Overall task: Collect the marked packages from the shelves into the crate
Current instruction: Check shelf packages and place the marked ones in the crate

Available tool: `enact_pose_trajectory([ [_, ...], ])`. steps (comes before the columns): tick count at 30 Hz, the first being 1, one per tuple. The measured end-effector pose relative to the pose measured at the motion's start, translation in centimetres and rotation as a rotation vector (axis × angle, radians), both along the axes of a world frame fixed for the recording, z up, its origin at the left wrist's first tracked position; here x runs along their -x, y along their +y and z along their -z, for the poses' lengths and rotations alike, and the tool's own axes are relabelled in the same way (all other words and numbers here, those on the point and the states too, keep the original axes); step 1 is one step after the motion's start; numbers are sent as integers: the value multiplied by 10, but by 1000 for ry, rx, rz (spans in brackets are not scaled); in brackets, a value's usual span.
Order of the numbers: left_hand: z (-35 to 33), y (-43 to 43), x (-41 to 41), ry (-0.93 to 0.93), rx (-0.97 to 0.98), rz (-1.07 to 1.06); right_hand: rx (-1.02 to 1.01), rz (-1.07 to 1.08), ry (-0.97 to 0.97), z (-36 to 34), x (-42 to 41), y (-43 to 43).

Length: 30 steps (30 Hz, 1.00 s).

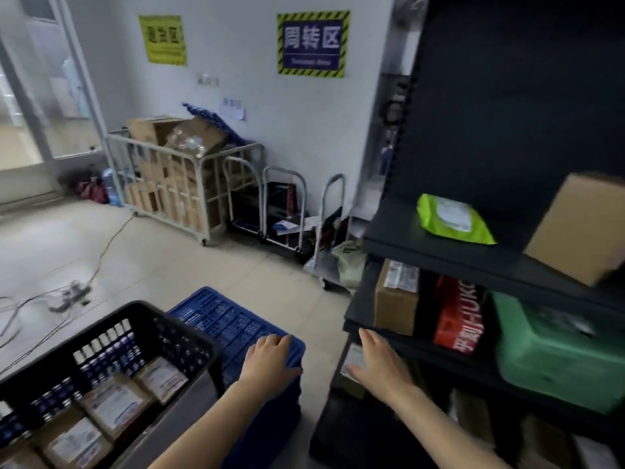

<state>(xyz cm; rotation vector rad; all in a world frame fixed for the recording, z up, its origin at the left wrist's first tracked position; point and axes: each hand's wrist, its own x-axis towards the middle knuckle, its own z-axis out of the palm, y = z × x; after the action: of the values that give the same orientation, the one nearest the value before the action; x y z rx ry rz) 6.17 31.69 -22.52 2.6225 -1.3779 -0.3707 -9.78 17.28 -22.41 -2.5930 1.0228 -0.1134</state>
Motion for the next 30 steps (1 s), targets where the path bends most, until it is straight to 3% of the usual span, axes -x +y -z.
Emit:
enact_pose_trajectory([
  [12, -40, -131, 213, -22, 73, 326, 95, 336, -61, -33, 256, -73],
  [30, -81, -222, 537, -20, 155, 740, 221, 697, -88, -68, 593, -85],
])
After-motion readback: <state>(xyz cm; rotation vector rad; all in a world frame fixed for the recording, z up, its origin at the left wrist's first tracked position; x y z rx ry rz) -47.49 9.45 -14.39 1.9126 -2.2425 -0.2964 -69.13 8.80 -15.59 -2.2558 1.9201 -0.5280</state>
